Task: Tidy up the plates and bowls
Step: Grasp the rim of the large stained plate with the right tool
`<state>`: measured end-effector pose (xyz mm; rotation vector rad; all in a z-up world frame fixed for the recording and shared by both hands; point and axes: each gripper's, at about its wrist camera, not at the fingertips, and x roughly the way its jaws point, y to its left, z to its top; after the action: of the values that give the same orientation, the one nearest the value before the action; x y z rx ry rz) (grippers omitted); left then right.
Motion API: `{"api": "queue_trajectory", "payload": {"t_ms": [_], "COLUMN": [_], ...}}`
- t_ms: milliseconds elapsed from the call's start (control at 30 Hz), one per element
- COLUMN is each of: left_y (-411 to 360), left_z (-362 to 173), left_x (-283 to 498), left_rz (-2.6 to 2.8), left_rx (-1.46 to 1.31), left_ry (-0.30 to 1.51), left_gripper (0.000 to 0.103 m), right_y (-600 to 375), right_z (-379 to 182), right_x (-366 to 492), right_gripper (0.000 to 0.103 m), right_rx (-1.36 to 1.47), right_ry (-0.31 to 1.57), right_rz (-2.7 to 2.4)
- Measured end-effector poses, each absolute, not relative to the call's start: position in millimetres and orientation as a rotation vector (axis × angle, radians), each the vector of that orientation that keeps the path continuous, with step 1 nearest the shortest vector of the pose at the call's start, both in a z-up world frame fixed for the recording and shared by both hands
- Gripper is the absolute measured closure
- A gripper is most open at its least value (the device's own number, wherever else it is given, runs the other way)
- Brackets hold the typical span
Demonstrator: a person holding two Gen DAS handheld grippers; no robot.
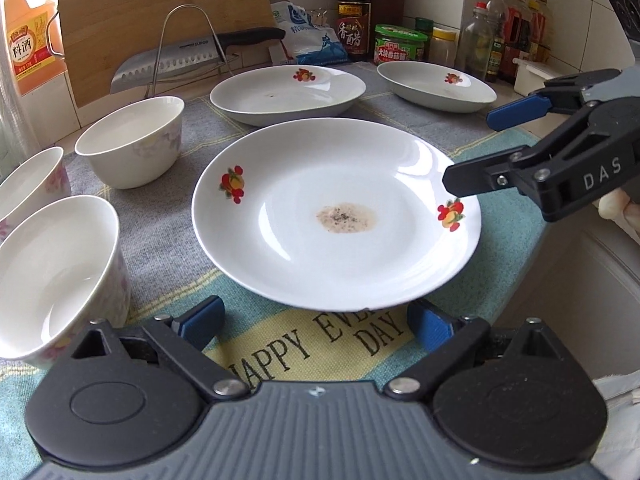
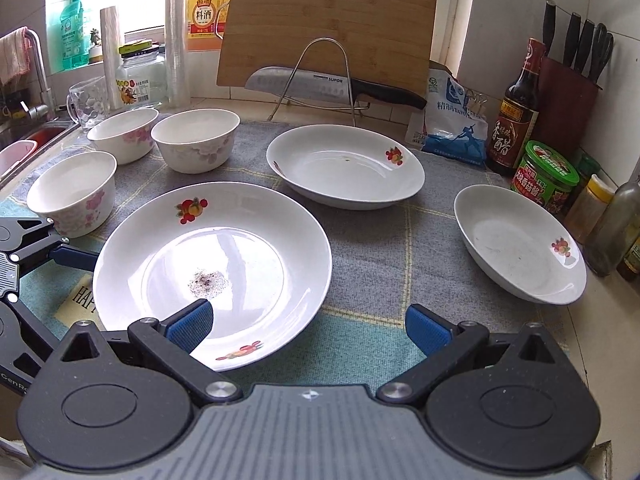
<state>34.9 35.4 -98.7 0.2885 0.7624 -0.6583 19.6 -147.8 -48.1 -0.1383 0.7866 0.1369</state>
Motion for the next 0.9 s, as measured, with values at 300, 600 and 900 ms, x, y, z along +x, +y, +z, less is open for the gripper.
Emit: {"api": "queue_trajectory", "payload": {"t_ms": [300, 600, 900], "left_y": [31, 32, 31], "left_z": [-101, -101, -102], "left_x": [40, 40, 41], "left_rz": [-0.681, -0.687, -0.677], "left_rx": [0.290, 0.288, 0.285], "left_ry": [0.738, 0.733, 0.729], "left_gripper": [0.000, 0.000, 0.000], "right_y": [-147, -144, -139], "right_z": [-59, -73, -84], "right_x": [33, 57, 81], "right_gripper": [0.000, 0.000, 0.000], "right_rx": [-0.134, -0.106, -0.088], "right_ry": [0.844, 0.910, 0.955], "right_rz": [0.261, 0.403, 0.497]}}
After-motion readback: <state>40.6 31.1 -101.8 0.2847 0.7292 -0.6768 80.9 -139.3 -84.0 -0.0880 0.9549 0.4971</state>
